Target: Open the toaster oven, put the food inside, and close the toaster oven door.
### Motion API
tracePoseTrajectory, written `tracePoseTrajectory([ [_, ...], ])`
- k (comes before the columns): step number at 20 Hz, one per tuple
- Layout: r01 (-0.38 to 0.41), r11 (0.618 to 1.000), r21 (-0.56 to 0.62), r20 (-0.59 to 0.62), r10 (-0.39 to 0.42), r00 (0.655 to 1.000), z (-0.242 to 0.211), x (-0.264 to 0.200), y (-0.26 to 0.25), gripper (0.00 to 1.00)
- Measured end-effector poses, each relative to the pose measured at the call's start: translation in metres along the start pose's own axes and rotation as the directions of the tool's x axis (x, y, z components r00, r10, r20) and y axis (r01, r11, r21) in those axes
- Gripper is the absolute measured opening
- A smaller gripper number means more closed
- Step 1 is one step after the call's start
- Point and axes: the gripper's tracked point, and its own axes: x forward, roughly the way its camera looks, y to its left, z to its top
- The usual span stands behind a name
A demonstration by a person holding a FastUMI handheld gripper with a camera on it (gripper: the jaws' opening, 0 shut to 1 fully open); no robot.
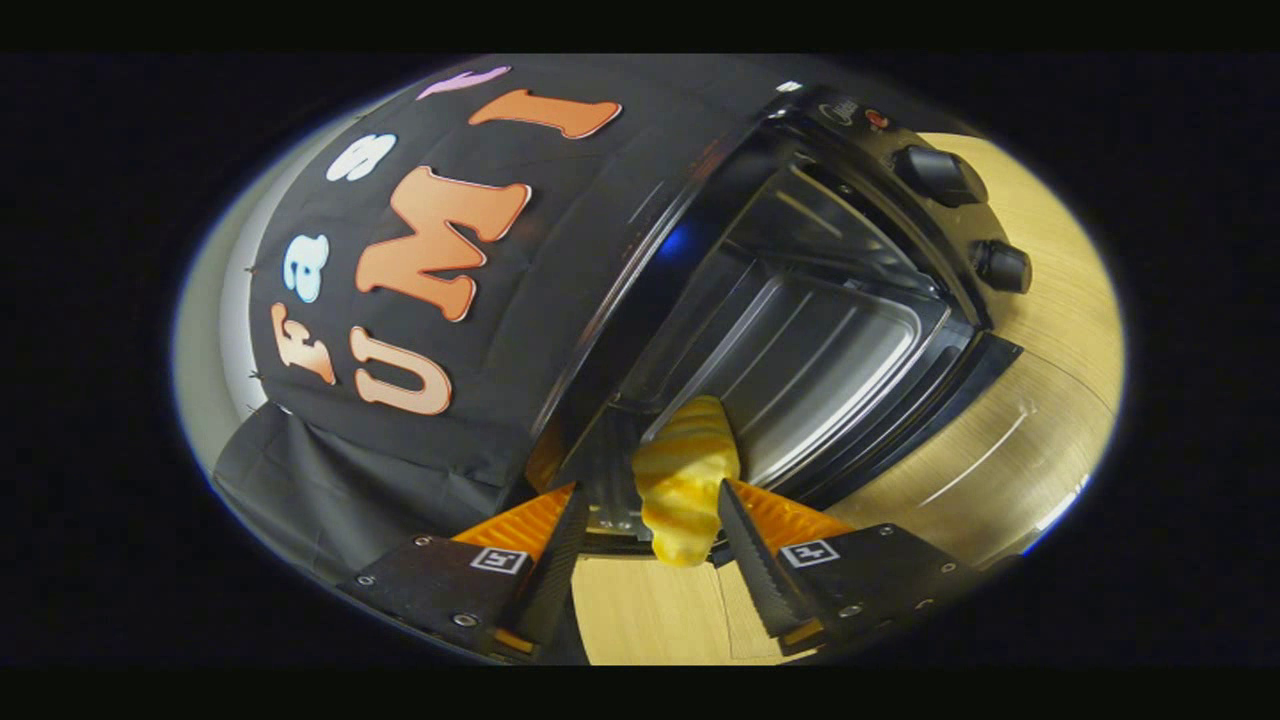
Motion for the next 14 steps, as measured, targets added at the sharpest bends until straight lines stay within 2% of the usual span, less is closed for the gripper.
tracePoseTrajectory([
  [5,0.033,0.996,-0.084,0.010,-0.032,0.999,-0.005,-0.026,0.001,0.95],
  [9,0.050,0.991,-0.122,0.037,-0.046,0.998,-0.008,-0.061,0.006,0.97],
  [14,0.155,0.960,-0.232,0.088,-0.138,0.987,-0.009,-0.107,-0.021,0.98],
])
